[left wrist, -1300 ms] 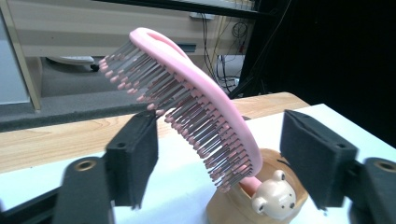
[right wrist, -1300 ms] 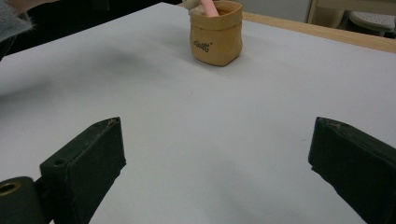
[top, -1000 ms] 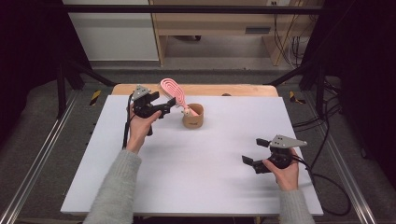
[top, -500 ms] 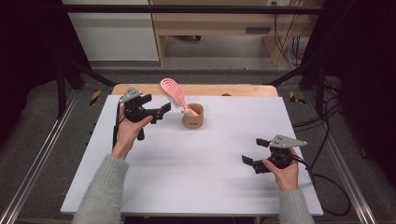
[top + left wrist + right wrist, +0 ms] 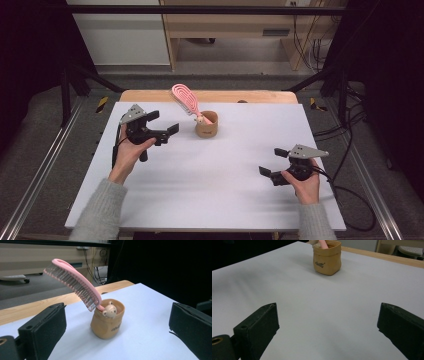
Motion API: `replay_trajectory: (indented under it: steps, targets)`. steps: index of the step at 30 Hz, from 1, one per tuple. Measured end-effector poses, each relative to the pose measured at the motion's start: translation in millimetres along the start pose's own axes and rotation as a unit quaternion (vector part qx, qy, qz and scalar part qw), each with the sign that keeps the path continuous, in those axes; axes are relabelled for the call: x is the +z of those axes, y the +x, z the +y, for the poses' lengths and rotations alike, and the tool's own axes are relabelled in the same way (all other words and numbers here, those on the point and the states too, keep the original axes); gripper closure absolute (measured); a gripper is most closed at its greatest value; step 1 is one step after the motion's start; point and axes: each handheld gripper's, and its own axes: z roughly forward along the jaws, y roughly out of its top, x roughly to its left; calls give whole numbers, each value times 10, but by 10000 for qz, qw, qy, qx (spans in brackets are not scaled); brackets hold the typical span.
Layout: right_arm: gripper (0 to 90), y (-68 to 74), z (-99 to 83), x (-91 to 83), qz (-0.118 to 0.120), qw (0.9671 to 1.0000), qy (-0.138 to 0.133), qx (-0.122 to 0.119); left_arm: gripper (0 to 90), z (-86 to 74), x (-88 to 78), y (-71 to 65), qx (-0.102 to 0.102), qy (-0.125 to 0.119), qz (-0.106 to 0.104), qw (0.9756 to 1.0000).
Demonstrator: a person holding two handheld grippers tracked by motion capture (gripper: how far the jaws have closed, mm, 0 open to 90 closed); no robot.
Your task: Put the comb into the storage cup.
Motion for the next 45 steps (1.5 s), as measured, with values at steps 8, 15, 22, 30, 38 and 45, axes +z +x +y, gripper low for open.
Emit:
replay_trajectory:
  steps: [8,15,22,30,38,45]
  targets:
    - [41,1,-3,2,-23,10000,-15,7,13,-183,-157,-38,99,90,-80,9999]
    - [40,2,-5,7,-47,10000,-5,27,13,-370,-306,-28,106,140,-54,9998]
    - [40,-6,-19,19,-85,10000,10,46,14,-545,-444,13,19,188,-14,9998]
    - [40,-8,-32,31,-94,9999,24,86,14,-733,-555,64,-75,254,82,9996]
    - [42,-13,-50,56,-75,9998,119,102,14,-912,-633,129,-135,353,236,9990]
    - [42,-22,-68,65,-98,9998,146,122,14,-1020,-676,194,-116,474,412,9980]
